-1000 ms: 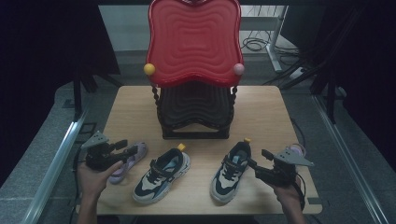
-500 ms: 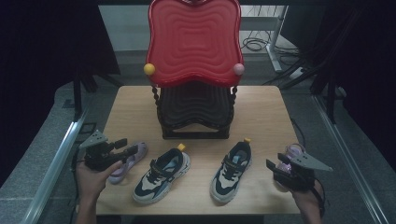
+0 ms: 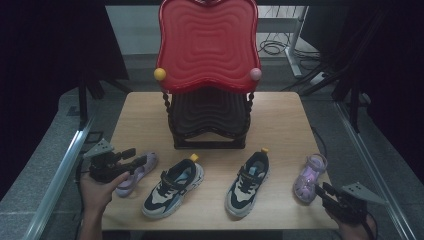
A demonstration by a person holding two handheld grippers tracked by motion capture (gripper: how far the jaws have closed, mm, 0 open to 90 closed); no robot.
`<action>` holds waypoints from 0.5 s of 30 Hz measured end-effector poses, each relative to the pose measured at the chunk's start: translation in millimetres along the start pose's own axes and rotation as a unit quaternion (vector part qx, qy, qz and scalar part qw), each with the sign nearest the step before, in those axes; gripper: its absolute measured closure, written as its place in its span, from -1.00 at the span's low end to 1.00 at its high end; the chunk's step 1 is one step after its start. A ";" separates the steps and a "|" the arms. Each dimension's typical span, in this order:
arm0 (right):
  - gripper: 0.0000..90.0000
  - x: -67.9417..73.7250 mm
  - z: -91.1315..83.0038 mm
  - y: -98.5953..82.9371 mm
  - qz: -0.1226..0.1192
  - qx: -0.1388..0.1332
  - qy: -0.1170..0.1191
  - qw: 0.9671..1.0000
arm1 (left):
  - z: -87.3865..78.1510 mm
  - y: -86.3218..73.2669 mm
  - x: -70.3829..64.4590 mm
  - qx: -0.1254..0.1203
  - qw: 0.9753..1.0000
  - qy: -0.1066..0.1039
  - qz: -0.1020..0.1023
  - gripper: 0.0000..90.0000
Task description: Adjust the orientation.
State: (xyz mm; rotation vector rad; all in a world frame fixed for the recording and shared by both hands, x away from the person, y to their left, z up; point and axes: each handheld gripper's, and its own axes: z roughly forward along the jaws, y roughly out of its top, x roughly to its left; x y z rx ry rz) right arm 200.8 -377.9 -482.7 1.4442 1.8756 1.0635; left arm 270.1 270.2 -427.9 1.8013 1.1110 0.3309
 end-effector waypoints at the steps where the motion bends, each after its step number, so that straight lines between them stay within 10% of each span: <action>1: 0.62 -2.9 -0.4 -2.1 0.003 0.004 -0.002 1.000 | 0.2 -0.7 0.1 0.002 1.000 0.000 0.000 -0.10; 15: 1.00 -22.1 15.0 -18.5 -0.014 0.054 -0.012 0.998 | 1.3 -8.1 0.1 0.020 1.000 0.017 0.008 -0.05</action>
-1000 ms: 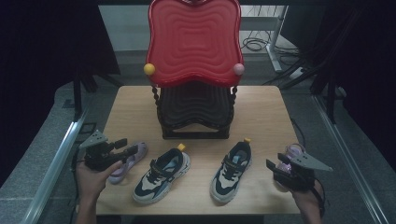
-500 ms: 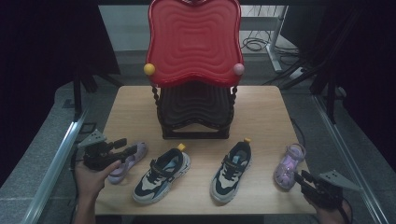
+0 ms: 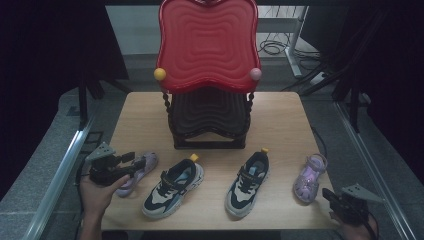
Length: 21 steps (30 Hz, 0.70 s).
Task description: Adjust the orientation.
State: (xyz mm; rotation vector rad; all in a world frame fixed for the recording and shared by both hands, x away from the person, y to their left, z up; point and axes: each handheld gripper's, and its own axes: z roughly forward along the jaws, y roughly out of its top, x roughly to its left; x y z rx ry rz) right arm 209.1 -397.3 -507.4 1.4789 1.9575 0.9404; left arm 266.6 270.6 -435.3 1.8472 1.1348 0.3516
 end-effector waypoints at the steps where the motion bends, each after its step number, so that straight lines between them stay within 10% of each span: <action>1: 1.00 -0.3 1.8 0.0 -0.002 0.003 -0.001 1.000 | 0.9 -0.4 0.0 0.002 1.000 -0.001 0.001 -0.05; 21: 1.00 8.3 14.8 1.6 -0.034 0.030 -0.002 0.999 | -0.8 -0.5 1.0 -0.001 1.000 0.000 0.001 -0.05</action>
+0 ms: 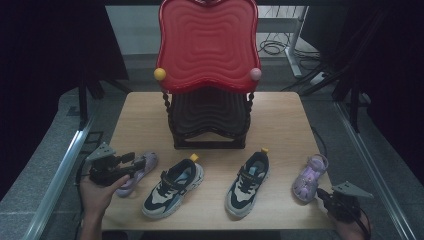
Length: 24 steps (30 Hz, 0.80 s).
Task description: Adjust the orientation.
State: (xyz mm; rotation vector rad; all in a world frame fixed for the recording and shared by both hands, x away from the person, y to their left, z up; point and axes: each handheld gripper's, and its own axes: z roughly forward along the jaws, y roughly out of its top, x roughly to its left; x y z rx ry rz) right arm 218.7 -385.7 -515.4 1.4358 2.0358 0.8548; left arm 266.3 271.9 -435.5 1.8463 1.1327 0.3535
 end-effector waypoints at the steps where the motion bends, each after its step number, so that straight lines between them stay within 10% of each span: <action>1: 1.00 0.2 -0.1 0.2 0.000 0.000 0.000 1.000 | -0.2 0.0 0.2 -0.001 1.000 0.000 0.000 -0.05; 24: 1.00 10.6 1.3 5.9 -0.019 0.005 0.016 1.000 | -0.4 -0.7 2.4 0.001 1.000 0.000 -0.003 -0.05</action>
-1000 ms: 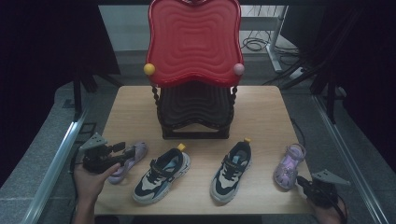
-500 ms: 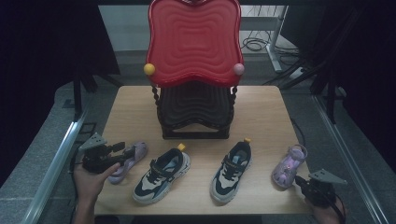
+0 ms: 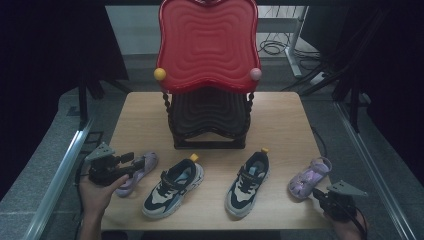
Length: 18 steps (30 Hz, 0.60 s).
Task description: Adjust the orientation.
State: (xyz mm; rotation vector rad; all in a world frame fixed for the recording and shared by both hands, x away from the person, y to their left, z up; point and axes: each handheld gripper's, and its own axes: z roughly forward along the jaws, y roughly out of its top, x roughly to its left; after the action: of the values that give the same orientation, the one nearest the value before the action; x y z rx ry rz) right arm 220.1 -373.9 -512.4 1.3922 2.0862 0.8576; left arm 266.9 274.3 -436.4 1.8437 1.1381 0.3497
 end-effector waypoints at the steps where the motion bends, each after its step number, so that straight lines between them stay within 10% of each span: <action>1: 1.00 1.0 0.4 0.6 -0.002 0.000 0.003 1.000 | 0.1 -0.1 0.1 0.000 1.000 0.000 0.000 -0.05; 18: 1.00 19.4 11.8 10.1 -0.016 0.000 0.025 1.000 | 1.6 -0.1 -0.2 0.003 1.000 -0.007 -0.001 -0.05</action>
State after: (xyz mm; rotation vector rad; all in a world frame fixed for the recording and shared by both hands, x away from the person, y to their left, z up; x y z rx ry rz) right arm 227.5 -350.3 -514.2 1.3467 2.1397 0.8889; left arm 267.8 273.3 -437.2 1.8485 1.1325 0.3330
